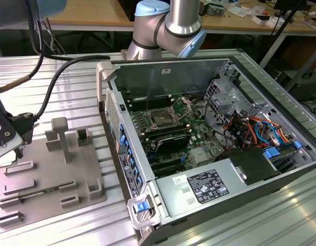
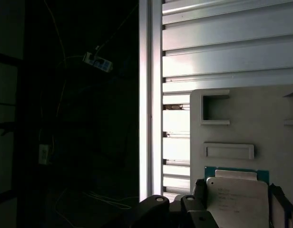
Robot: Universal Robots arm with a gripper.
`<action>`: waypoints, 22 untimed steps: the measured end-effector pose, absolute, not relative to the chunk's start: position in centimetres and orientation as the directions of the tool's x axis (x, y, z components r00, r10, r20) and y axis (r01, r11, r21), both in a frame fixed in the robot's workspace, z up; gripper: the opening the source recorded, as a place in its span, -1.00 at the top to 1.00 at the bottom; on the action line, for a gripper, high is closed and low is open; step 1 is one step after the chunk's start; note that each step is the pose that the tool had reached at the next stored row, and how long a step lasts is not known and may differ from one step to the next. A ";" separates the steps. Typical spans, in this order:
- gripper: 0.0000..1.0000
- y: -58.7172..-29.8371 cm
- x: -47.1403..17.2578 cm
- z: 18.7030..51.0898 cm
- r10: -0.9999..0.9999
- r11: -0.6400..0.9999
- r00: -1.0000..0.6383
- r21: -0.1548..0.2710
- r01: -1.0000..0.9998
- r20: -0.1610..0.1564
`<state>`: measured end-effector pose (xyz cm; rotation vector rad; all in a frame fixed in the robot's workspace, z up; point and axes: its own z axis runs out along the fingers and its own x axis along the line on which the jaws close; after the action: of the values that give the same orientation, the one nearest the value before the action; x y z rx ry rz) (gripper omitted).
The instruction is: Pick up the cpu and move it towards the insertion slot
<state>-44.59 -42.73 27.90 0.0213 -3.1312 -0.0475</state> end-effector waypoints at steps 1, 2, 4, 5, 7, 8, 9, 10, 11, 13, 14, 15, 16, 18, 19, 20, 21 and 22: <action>-0.09 -42.7 -44.6 27.9 -0.014 0.999 -1.000 0.030 -0.013 0.010; -0.09 -42.7 -44.6 28.0 -0.014 0.999 -1.000 0.030 -0.013 0.010; -0.09 -42.7 -44.6 28.1 -0.014 0.999 -1.000 0.031 -0.013 0.010; -0.09 -42.7 -44.6 28.2 -0.014 0.999 -1.000 0.031 -0.013 0.010; -0.09 -42.7 -44.6 28.4 -0.014 0.999 -1.000 0.031 -0.013 0.010; -0.09 -42.7 -44.6 28.5 -0.014 0.999 -1.000 0.031 -0.013 0.010; -0.09 -42.7 -44.6 28.6 -0.014 0.999 -1.000 0.030 -0.013 0.010; -0.09 -42.7 -44.6 28.7 -0.014 0.999 -1.000 0.031 -0.013 0.010; -0.09 -42.7 -44.6 28.7 -0.014 0.999 -1.000 0.031 -0.013 0.010; -0.09 -42.7 -44.6 28.9 -0.014 0.999 -1.000 0.031 -0.013 0.009; -0.09 -42.7 -44.6 29.0 -0.014 0.999 -1.000 0.031 -0.013 0.010; -0.09 -42.7 -44.6 29.0 -0.014 0.999 -1.000 0.031 -0.013 0.010; -0.09 -42.7 -44.6 29.1 -0.014 0.999 -1.000 0.031 -0.013 0.009; -0.09 -42.7 -44.6 29.2 -0.014 0.999 -1.000 0.031 -0.013 0.010; -0.09 -42.7 -44.6 29.2 -0.014 0.999 -1.000 0.031 -0.013 0.010; -0.09 -42.7 -44.6 29.3 -0.014 0.999 -1.000 0.031 -0.013 0.010; -0.09 -42.7 -44.6 29.3 -0.014 0.999 -1.000 0.031 -0.013 0.010; -0.09 -42.7 -44.6 29.4 -0.014 0.999 -1.000 0.031 -0.013 0.010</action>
<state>-44.58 -42.72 29.40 0.0213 -3.1314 -0.0477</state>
